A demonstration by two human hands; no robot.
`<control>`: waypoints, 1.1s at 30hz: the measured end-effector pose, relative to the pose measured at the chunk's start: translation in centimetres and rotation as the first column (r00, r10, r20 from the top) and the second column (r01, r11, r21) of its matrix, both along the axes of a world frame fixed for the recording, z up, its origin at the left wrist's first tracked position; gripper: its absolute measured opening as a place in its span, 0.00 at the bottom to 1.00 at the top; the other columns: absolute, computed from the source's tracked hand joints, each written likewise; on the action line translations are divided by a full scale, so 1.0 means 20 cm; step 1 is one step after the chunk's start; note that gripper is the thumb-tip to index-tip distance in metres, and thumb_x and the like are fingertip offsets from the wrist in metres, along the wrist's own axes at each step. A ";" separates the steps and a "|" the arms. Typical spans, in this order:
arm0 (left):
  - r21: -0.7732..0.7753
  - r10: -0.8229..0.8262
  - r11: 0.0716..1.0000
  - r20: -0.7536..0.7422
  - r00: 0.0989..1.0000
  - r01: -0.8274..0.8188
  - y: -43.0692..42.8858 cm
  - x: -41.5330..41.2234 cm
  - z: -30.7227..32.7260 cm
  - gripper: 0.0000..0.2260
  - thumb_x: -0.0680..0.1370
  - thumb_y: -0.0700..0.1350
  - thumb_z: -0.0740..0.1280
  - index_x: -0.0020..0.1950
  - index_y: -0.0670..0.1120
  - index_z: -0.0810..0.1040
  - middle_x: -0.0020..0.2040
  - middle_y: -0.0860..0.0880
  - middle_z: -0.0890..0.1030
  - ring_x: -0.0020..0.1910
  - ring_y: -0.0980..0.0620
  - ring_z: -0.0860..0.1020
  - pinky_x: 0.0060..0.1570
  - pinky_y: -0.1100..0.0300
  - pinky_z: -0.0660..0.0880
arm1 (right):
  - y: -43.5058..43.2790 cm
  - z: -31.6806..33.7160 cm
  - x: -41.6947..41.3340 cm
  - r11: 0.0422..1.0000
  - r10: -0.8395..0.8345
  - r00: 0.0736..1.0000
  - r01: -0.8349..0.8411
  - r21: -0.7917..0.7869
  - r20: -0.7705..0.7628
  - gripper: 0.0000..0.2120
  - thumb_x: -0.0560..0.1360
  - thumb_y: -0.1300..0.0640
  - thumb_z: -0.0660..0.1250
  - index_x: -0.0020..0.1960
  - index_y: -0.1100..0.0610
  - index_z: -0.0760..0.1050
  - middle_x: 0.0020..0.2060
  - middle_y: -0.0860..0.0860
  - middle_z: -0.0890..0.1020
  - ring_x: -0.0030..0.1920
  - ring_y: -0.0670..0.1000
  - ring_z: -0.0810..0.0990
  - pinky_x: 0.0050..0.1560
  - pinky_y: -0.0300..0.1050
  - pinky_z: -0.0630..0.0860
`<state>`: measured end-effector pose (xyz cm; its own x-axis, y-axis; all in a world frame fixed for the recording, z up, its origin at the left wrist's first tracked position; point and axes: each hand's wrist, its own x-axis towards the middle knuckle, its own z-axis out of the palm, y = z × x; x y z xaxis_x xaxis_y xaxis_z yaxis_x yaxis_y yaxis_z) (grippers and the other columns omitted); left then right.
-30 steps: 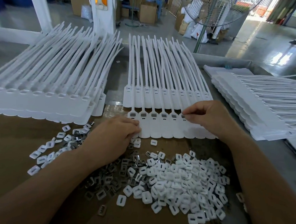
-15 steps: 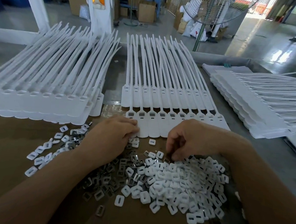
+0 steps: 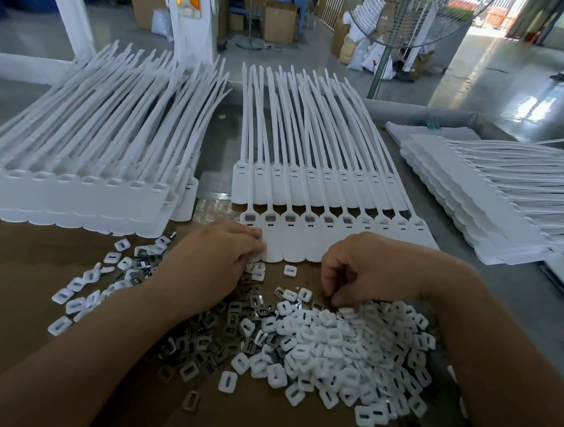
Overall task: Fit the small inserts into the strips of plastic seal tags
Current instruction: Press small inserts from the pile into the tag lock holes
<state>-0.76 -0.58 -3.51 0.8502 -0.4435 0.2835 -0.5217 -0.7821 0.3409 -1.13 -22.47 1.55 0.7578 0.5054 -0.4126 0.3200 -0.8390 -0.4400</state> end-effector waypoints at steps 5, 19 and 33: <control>0.002 -0.003 1.000 0.001 1.000 0.003 0.01 0.00 0.00 0.12 0.78 0.45 0.61 0.59 0.52 0.77 0.63 0.56 0.74 0.62 0.58 0.70 0.57 0.71 0.56 | -0.01 0.01 0.00 0.993 -0.030 1.000 0.031 0.117 -0.007 0.10 0.73 0.58 0.68 0.39 0.44 0.73 0.33 0.37 0.77 0.34 0.32 0.74 0.36 0.27 0.70; 0.006 -0.007 1.000 0.008 1.000 0.007 0.00 0.00 -0.01 0.13 0.78 0.46 0.60 0.60 0.52 0.77 0.64 0.56 0.74 0.63 0.58 0.70 0.57 0.72 0.56 | -0.19 -0.07 0.15 0.732 -0.631 0.727 0.443 0.519 0.269 0.11 0.73 0.63 0.68 0.39 0.47 0.75 0.36 0.45 0.80 0.36 0.42 0.77 0.40 0.37 0.72; 0.010 -0.011 1.000 0.014 1.000 0.011 0.00 0.00 0.00 0.13 0.79 0.47 0.58 0.61 0.52 0.76 0.65 0.56 0.73 0.64 0.58 0.69 0.57 0.73 0.54 | -0.23 -0.17 0.21 0.692 -0.706 0.662 0.569 0.444 0.251 0.10 0.73 0.61 0.67 0.36 0.48 0.77 0.35 0.43 0.79 0.39 0.40 0.76 0.36 0.34 0.68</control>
